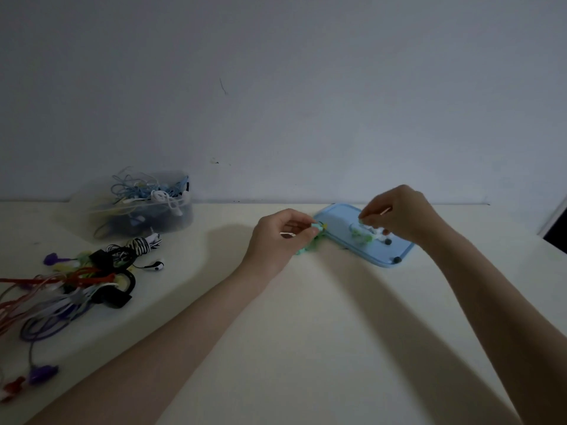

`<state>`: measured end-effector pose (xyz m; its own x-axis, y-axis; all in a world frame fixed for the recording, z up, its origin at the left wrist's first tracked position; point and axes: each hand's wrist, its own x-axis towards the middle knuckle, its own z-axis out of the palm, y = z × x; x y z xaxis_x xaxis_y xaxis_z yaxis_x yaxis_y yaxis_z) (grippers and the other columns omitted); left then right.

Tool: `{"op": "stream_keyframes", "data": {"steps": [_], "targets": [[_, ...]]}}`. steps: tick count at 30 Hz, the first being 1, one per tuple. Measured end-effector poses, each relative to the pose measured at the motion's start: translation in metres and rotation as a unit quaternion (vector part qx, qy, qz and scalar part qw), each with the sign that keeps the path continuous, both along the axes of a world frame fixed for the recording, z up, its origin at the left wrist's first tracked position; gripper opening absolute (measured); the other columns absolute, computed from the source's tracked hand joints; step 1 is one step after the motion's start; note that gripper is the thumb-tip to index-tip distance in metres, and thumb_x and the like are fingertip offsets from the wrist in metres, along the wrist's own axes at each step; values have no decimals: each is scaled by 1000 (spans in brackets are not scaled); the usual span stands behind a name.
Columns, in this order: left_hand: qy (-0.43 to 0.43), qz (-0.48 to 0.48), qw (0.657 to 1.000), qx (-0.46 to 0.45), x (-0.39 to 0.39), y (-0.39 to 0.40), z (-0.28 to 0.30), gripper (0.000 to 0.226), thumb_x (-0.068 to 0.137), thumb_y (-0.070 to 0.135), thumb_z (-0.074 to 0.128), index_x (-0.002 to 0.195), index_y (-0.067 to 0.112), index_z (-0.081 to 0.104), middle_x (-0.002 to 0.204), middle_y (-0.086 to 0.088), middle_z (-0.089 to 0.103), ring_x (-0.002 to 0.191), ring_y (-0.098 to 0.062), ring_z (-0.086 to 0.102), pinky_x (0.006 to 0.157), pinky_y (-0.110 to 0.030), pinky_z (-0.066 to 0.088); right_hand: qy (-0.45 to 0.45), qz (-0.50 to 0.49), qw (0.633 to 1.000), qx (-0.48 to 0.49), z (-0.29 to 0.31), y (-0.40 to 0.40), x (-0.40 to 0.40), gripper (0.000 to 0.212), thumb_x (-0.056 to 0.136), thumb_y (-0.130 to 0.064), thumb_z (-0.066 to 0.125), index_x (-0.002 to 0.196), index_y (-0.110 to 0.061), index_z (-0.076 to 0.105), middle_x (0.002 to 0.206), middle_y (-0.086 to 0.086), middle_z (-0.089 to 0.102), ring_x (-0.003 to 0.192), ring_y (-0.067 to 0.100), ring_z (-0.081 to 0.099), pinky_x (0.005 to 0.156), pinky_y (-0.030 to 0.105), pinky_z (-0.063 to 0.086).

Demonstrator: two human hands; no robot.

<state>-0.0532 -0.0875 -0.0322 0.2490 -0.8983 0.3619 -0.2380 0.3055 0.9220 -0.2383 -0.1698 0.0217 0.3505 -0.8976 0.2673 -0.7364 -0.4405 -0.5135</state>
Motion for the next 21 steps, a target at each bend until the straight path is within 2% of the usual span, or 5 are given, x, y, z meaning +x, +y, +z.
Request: {"op": "stream_keyframes", "data": {"steps": [4, 7, 10, 14, 21], "targets": [[-1, -3, 1000, 9, -4, -2, -8, 18, 78, 5, 71, 75, 22, 66, 71, 9, 67, 65, -1, 58, 64, -16, 48, 46, 0, 999, 25, -16, -4, 4, 12, 77, -3, 68, 79, -13, 75, 60, -12, 57, 54, 0, 54, 49, 1, 36], [30, 2, 999, 19, -2, -2, -10, 16, 79, 3, 69, 76, 18, 66, 72, 1, 66, 62, -2, 57, 61, -16, 48, 32, 7, 999, 14, -24, -7, 9, 9, 79, -5, 67, 81, -11, 74, 72, -6, 64, 63, 0, 48, 52, 5, 35], [59, 2, 998, 30, -1, -1, -8, 15, 80, 1, 68, 76, 16, 66, 69, 0, 65, 54, -2, 54, 58, -15, 46, 20, 3, 1000, 3, -23, -10, 8, 9, 82, -6, 65, 83, -11, 73, 79, 1, 68, 57, -2, 49, 51, 5, 36], [87, 3, 995, 39, 0, -3, -9, 16, 80, 2, 68, 74, 17, 66, 66, 2, 64, 51, -1, 53, 56, -14, 45, -33, -29, 999, -28, -19, -11, 3, 15, 87, -5, 58, 88, -8, 74, 64, -7, 57, 40, -11, 50, 44, 4, 37], [110, 6, 993, 49, 3, -3, -10, 14, 80, 2, 68, 75, 15, 66, 70, -2, 64, 52, -1, 53, 57, -14, 47, 59, -35, 997, -23, -36, -12, 14, 19, 88, -7, 56, 95, -12, 73, 98, 8, 70, 79, 15, 52, 72, 23, 39]]}}
